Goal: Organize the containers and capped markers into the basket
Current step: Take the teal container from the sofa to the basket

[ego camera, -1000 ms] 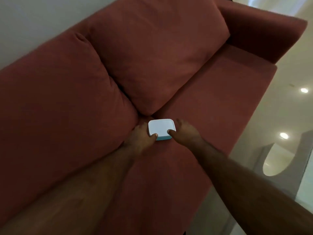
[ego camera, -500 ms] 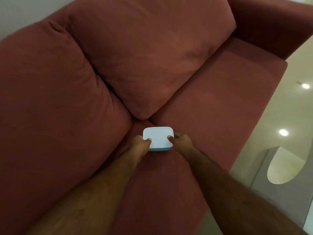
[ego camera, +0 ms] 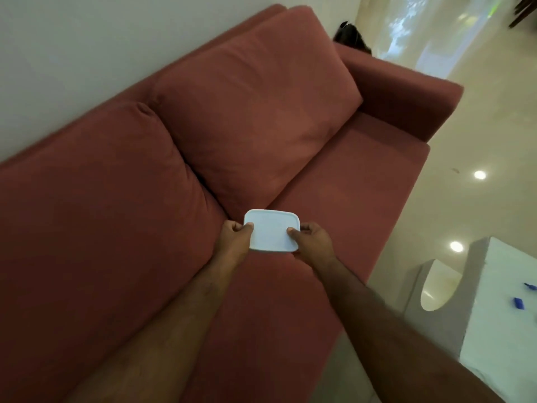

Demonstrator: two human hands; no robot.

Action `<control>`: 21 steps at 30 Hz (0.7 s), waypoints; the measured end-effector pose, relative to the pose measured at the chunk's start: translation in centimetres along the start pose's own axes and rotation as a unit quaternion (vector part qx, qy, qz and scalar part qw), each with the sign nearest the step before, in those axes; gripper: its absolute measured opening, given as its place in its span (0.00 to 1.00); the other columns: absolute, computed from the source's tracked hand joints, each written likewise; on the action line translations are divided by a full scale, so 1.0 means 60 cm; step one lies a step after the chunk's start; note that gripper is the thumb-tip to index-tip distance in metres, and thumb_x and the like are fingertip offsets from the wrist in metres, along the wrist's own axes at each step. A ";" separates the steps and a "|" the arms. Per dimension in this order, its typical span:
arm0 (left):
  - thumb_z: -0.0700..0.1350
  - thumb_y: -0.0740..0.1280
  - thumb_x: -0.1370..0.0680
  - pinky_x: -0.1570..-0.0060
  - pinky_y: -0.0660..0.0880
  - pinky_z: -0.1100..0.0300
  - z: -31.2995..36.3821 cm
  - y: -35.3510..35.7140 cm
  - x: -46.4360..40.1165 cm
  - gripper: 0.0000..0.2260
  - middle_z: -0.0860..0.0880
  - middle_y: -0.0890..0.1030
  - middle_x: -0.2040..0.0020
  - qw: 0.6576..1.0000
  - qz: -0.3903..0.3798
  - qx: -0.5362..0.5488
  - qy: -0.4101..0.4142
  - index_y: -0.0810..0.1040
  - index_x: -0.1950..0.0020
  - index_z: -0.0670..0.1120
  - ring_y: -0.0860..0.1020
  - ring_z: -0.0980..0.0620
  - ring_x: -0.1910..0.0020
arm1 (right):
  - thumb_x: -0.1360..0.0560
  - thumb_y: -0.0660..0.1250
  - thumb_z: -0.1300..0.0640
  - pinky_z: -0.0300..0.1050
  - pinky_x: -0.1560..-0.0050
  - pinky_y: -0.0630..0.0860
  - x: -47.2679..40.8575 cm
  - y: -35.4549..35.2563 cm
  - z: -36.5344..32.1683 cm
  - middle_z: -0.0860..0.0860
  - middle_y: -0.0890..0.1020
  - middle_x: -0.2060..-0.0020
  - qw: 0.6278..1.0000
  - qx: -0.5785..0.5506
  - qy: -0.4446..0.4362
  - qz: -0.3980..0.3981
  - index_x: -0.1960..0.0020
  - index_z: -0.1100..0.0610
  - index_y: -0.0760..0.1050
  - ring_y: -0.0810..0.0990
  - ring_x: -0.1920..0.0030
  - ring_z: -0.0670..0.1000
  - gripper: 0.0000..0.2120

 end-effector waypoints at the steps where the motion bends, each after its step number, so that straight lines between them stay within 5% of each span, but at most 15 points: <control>1: 0.50 0.67 0.23 0.65 0.67 0.57 0.020 -0.017 0.023 0.10 0.50 0.74 0.63 1.000 0.000 0.010 0.015 0.70 0.57 0.46 0.71 0.53 0.65 | 0.29 0.73 0.53 0.64 0.57 0.82 0.028 -0.008 -0.021 0.54 0.83 0.54 1.000 -0.021 -0.003 0.001 0.52 0.54 0.77 0.85 0.55 0.60 0.09; 3: 0.53 0.67 0.23 0.64 0.69 0.56 0.055 -0.055 0.070 0.11 0.49 0.75 0.62 0.999 -0.005 0.034 0.041 0.71 0.57 0.47 0.73 0.51 0.64 | 0.28 0.73 0.53 0.61 0.60 0.83 0.092 -0.023 -0.068 0.55 0.83 0.53 0.998 -0.054 -0.020 -0.001 0.50 0.56 0.77 0.85 0.56 0.59 0.10; 6: 0.58 0.67 0.27 0.59 0.77 0.48 0.086 -0.108 0.138 0.14 0.48 0.77 0.61 0.995 -0.027 0.072 0.064 0.72 0.56 0.47 0.75 0.49 0.61 | 0.24 0.71 0.53 0.40 0.71 0.78 0.193 -0.045 -0.130 0.53 0.83 0.52 0.996 -0.057 -0.069 0.004 0.48 0.55 0.76 0.82 0.60 0.50 0.08; 11: 0.60 0.69 0.31 0.48 0.79 0.37 0.127 -0.203 0.270 0.17 0.45 0.80 0.55 0.984 -0.064 0.128 0.105 0.73 0.55 0.48 0.80 0.46 0.56 | 0.22 0.68 0.59 0.33 0.77 0.73 0.381 -0.070 -0.195 0.55 0.80 0.53 0.985 -0.130 -0.112 -0.022 0.42 0.62 0.75 0.78 0.61 0.47 0.10; 16: 0.52 0.68 0.22 0.61 0.79 0.57 0.158 -0.289 0.412 0.09 0.48 0.79 0.50 0.972 -0.070 0.139 0.178 0.74 0.48 0.48 0.81 0.49 0.50 | 0.22 0.69 0.54 0.34 0.68 0.75 0.528 -0.084 -0.230 0.53 0.84 0.49 0.974 -0.130 -0.185 -0.018 0.41 0.57 0.78 0.82 0.55 0.47 0.12; 21: 0.52 0.68 0.21 0.60 0.80 0.57 0.155 -0.350 0.518 0.08 0.49 0.80 0.47 0.956 -0.079 0.161 0.234 0.74 0.46 0.51 0.81 0.51 0.49 | 0.22 0.69 0.52 0.36 0.61 0.76 0.649 -0.101 -0.240 0.46 0.85 0.49 0.961 -0.134 -0.241 -0.013 0.41 0.49 0.80 0.83 0.50 0.46 0.11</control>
Point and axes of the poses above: each hand's wrist, its own x-axis away from the middle knuckle, its own y-axis out of the palm, z = x × y, the point moved 7 cm from there along -x, towards the middle knuckle
